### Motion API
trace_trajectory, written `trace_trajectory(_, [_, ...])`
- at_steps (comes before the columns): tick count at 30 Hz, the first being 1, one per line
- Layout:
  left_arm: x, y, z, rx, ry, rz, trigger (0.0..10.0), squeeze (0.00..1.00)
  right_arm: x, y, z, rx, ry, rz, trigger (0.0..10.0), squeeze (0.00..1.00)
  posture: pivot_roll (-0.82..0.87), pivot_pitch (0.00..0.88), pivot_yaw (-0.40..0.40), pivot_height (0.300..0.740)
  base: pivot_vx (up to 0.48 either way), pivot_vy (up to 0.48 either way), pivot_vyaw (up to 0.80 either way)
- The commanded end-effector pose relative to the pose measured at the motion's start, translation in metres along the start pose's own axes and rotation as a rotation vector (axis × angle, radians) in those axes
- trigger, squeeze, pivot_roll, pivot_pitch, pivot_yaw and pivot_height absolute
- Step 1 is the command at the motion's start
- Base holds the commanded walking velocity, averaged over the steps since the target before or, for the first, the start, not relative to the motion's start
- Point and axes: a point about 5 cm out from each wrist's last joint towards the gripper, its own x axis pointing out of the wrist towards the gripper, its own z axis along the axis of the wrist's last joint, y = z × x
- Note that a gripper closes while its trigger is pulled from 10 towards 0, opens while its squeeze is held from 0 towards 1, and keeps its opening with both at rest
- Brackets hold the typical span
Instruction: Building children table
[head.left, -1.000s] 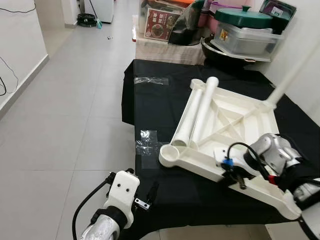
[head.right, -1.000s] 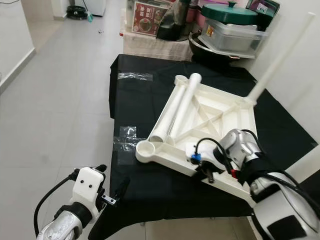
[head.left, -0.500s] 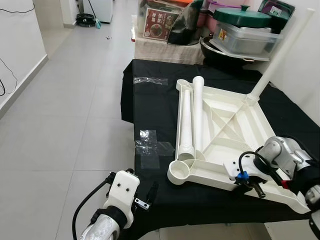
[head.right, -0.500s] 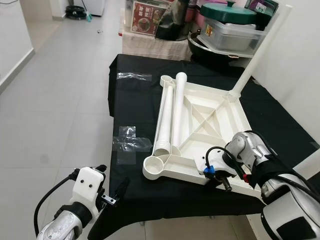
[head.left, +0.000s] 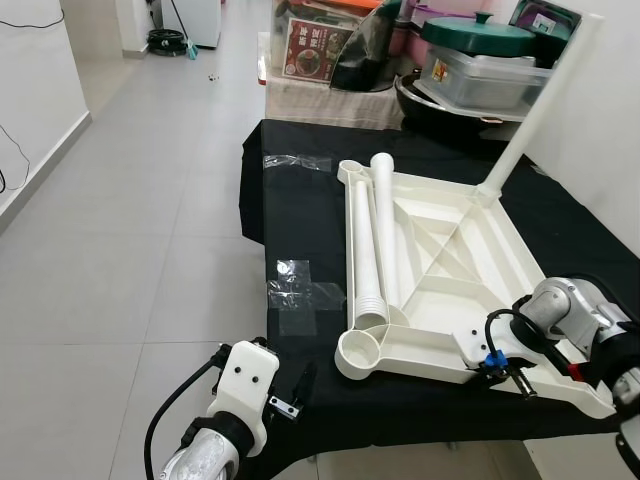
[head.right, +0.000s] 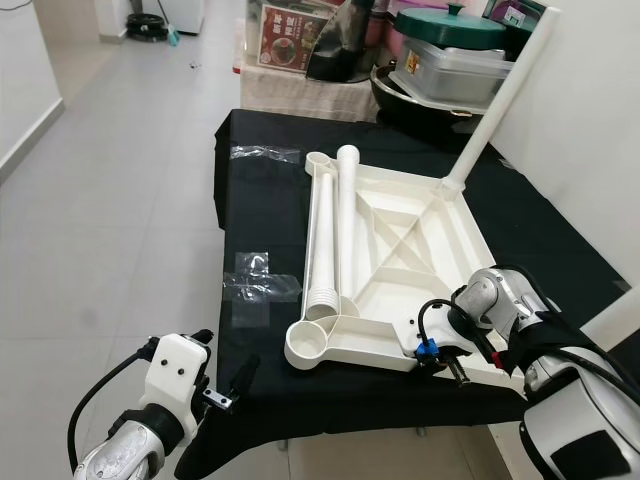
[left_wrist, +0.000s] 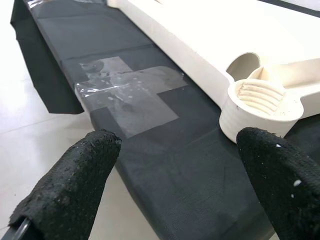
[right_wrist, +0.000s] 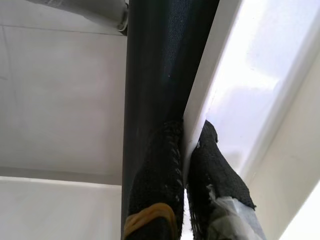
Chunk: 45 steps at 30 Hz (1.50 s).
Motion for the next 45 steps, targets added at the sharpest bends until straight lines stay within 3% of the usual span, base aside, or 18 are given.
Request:
trace_trajectory(1, [0.000, -0.001, -0.002, -0.002, 0.018, -0.010, 10.0, 0.00, -0.005, -0.010, 0.013, -0.134, -0.003, -0.031, 0.0, 0.00, 0.04, 0.034, -0.168, 0.740, 0.000, 0.000, 0.00])
trace_trajectory(20, [0.000, -0.002, -0.004, -0.002, 0.026, -0.014, 10.0, 0.00, -0.006, -0.030, 0.027, -0.272, 0.009, -0.220, 0.0, 0.00, 0.04, 0.024, -0.173, 0.740, 0.000, 0.000, 0.00])
trace_trajectory(37, [-0.001, -0.002, -0.005, 0.000, 0.030, -0.018, 10.0, 0.00, -0.006, -0.038, 0.030, -0.319, 0.044, -0.307, 0.0, 0.00, 0.05, 0.014, -0.171, 0.740, 0.000, 0.000, 0.00])
trace_trajectory(38, [-0.001, -0.002, -0.005, 0.000, 0.031, -0.018, 10.0, 0.00, -0.006, -0.038, 0.028, -0.316, 0.057, -0.301, 10.0, 0.00, 0.05, 0.016, -0.172, 0.740, 0.000, 0.000, 0.00])
trace_trajectory(42, [-0.001, -0.002, -0.005, 0.001, 0.031, -0.019, 10.0, 0.00, -0.006, -0.039, 0.028, -0.312, 0.062, -0.318, 10.0, 0.00, 0.04, 0.017, -0.171, 0.740, 0.000, 0.000, 0.00])
trace_trajectory(43, [0.000, -0.002, -0.005, 0.001, 0.032, -0.018, 10.0, 0.00, -0.006, -0.039, 0.027, -0.310, 0.068, -0.312, 10.0, 1.00, 0.04, 0.019, -0.170, 0.740, 0.000, 0.000, 0.00])
trace_trajectory(45, [0.000, -0.002, -0.005, 0.001, 0.032, -0.018, 10.0, 0.00, -0.006, -0.039, 0.027, -0.310, 0.068, -0.312, 10.0, 1.00, 0.04, 0.019, -0.170, 0.740, 0.000, 0.000, 0.00])
